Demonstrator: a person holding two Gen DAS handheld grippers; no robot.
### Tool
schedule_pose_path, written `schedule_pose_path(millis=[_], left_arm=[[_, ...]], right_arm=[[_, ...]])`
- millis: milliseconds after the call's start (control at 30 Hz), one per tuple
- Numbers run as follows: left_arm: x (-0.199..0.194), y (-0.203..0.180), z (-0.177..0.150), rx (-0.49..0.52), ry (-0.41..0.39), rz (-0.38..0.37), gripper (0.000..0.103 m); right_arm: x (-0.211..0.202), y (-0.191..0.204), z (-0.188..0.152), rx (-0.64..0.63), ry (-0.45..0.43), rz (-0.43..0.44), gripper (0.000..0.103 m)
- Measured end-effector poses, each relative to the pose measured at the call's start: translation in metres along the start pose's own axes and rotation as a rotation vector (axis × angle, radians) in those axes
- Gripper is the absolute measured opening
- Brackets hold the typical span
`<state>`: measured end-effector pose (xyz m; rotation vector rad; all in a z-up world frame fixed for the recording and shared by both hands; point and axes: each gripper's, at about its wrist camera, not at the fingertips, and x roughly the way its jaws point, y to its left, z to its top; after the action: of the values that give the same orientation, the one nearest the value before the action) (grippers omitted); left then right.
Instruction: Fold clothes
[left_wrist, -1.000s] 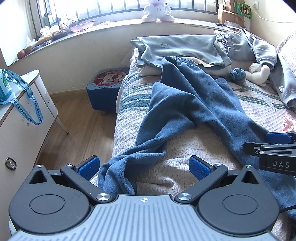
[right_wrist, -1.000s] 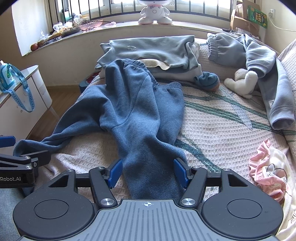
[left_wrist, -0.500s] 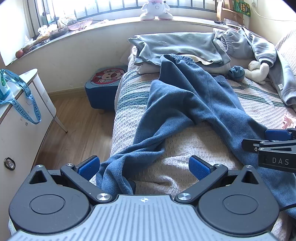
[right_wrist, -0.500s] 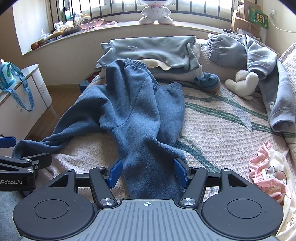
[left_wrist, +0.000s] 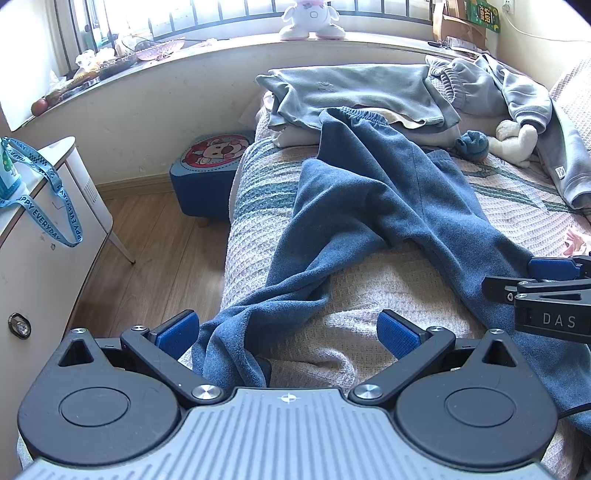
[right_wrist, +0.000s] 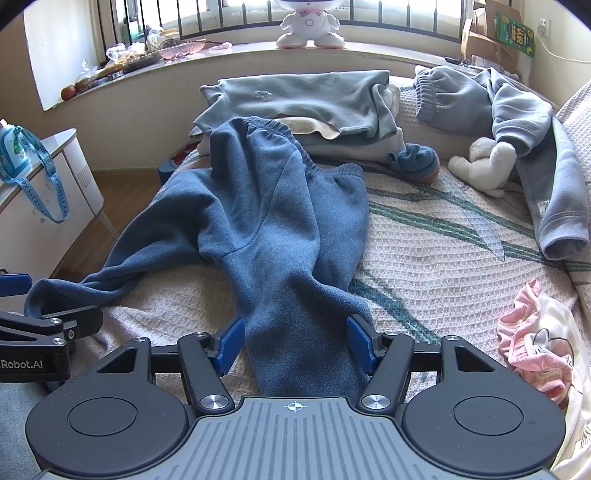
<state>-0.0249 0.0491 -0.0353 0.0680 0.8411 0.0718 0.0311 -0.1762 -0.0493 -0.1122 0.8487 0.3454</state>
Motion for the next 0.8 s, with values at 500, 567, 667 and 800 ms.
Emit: schedule_pose_path(millis=[500, 567, 667, 800], left_arm=[[0.0002, -0.0008, -0.002, 0.003, 0.008, -0.001, 0.103], [0.0002, -0.0012, -0.0021, 0.004, 0.01, -0.004, 0.103], [-0.0003, -0.0013, -0.0026, 0.005, 0.01, -0.004, 0.103], [-0.0004, -0.001, -0.0029, 0.002, 0.009, -0.005, 0.103]], right_arm=[[-0.0001, 0.0001, -0.0012, 0.004, 0.0, -0.002, 0.062], [-0.0004, 0.0001, -0.0014, 0.003, 0.0, -0.003, 0.062], [-0.0006, 0.0001, -0.0017, 0.003, 0.0, -0.003, 0.062], [-0.0007, -0.0005, -0.0018, 0.004, 0.0, -0.002, 0.062]])
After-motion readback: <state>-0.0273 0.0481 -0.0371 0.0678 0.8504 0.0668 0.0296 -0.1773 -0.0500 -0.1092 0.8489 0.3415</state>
